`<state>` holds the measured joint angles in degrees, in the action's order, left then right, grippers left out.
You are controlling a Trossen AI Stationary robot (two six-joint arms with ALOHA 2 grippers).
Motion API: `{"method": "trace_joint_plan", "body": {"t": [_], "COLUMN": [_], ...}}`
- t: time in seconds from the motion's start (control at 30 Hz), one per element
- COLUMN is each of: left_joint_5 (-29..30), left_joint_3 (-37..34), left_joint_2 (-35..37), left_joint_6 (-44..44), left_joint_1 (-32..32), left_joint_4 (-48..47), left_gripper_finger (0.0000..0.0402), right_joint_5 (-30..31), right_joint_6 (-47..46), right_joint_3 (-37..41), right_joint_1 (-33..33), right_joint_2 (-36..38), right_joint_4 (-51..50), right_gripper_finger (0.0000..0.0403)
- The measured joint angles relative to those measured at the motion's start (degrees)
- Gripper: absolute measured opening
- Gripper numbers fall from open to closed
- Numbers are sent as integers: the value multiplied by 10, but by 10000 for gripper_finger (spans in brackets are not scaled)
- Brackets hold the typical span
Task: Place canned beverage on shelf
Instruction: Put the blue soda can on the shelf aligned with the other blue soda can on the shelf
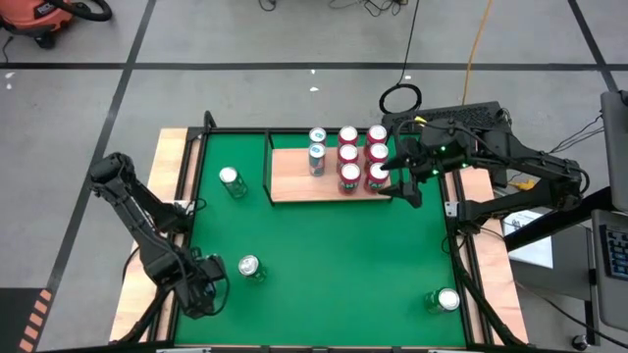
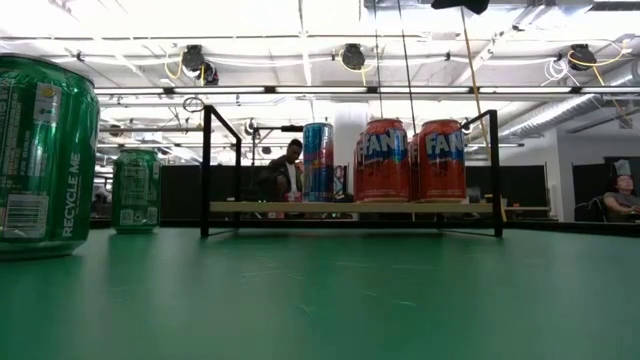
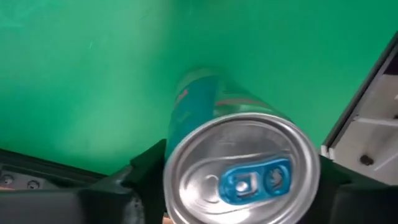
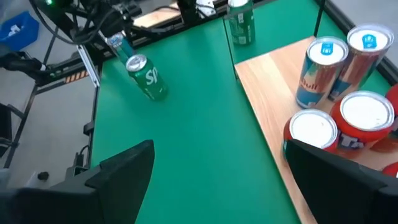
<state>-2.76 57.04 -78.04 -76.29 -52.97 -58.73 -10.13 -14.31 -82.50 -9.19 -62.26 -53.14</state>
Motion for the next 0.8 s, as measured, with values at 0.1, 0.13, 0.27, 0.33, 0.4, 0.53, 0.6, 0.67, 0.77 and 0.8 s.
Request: {"method": "trace_joint_plan", "body": {"t": [0.1,0.13,0.27,0.33,0.4,0.53,0.6,0.67,0.77,0.8], "left_joint_5": [13,18,37,43,46,45,46,47,49,50], "left_joint_3": [1,2,8,16,25,51,75,103,151,169], "left_joint_2": [1,1,0,0,0,0,1,1,1,1], "left_joint_6": [-24,-34,-62,-74,-75,-75,-74,-74,-74,-84], "left_joint_1": [5,6,6,6,6,14,21,32,52,60], "left_joint_4": [19,21,24,25,25,21,21,22,12,-2], "left_gripper_finger": [215,209,209,212,216,219,219,220,220,220], "right_joint_5": [17,22,31,31,30,26,19,1,-26,-36], "right_joint_6": [-4,-4,-4,-3,-3,-3,-5,-10,-19,-18], "right_joint_3": [0,0,0,0,0,0,0,0,0,0], "right_joint_1": [0,0,0,0,0,0,0,0,7,11], "right_joint_2": [0,0,-3,-6,-11,-26,-35,-43,-51,-53], "right_joint_4": [10,14,23,25,25,27,32,46,75,88], "right_gripper_finger": [353,353,353,353,353,353,353,353,353,353]}}
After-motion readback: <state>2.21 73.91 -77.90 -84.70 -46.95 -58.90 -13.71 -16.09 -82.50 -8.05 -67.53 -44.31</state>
